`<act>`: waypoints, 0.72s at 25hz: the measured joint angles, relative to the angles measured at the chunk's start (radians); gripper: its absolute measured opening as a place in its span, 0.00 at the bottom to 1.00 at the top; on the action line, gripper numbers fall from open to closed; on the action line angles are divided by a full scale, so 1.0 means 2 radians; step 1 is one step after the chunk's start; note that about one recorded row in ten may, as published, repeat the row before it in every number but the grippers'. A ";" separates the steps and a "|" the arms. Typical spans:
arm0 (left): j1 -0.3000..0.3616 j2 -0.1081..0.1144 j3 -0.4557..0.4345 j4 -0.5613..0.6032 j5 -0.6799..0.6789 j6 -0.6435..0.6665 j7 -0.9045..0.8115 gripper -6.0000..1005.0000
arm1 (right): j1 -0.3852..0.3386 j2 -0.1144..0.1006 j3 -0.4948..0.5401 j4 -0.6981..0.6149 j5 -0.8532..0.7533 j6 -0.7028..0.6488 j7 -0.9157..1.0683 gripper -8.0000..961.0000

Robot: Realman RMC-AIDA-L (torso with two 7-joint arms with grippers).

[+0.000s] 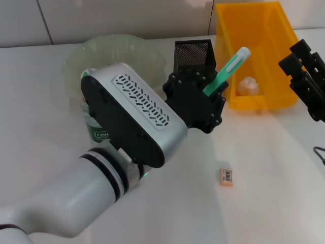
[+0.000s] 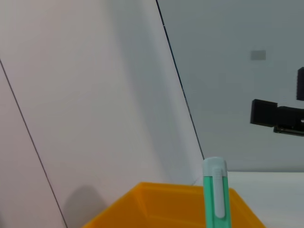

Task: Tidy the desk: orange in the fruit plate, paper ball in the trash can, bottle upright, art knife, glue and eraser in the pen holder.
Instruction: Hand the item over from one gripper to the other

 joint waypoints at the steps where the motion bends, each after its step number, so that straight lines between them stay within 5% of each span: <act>1: 0.000 0.000 0.000 0.000 0.000 0.000 0.000 0.20 | 0.000 0.000 0.000 0.000 0.000 0.000 0.000 0.82; 18: -0.003 0.000 0.014 -0.017 0.001 -0.018 0.031 0.20 | 0.027 0.000 0.002 0.050 -0.003 0.047 -0.037 0.80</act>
